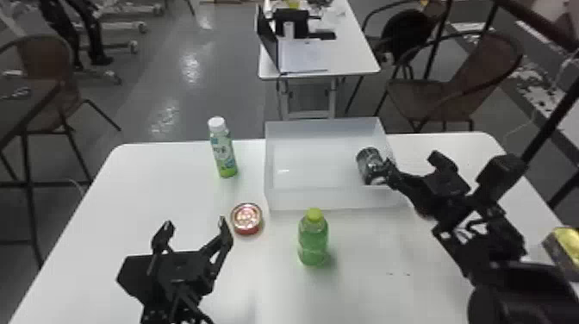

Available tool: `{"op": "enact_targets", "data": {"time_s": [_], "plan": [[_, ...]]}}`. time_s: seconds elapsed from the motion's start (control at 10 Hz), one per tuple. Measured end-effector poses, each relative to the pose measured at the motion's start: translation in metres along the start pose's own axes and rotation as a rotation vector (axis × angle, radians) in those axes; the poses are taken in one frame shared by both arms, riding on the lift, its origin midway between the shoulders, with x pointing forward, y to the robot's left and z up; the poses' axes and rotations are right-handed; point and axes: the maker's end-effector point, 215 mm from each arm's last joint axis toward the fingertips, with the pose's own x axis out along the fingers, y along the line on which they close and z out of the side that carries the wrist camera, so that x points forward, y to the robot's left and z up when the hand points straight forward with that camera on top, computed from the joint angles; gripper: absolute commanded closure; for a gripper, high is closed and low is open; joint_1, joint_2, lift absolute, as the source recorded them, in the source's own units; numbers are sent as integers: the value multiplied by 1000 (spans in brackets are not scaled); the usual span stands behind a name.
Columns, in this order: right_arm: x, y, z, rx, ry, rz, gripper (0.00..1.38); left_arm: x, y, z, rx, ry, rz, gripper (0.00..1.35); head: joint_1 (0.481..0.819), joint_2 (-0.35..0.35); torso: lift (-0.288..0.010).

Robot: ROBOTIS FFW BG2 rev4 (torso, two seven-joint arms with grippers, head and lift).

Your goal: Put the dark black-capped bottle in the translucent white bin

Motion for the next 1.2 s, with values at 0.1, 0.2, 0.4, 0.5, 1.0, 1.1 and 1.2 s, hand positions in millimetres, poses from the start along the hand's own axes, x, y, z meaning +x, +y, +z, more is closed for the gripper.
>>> {"op": "enact_targets", "data": {"time_s": [0.1,0.2,0.4,0.5,1.0,1.1,1.2], "plan": [[-34,3,-13,13,19,-66,12,-1,0,0,0,-1,1,260,695,61,-65],[-63,9,-25,-1,44,-104,47,-3,2,0,2,-3,3,260,695,60,-65],[-101,19,-42,-93,120,-117,48,-5,4,0,11,-2,0,260,695,64,-65],[-108,21,-50,-93,150,-109,51,-7,4,-1,13,0,-1,260,695,66,-65],[-108,28,-59,-119,204,-63,68,-8,2,-4,18,8,-10,260,695,74,-65],[-108,29,-58,-127,204,-63,70,-8,2,-4,17,8,-9,260,695,74,-65],[-109,30,-58,-132,204,-66,81,-9,2,-4,16,8,-9,260,695,74,-65]]}}
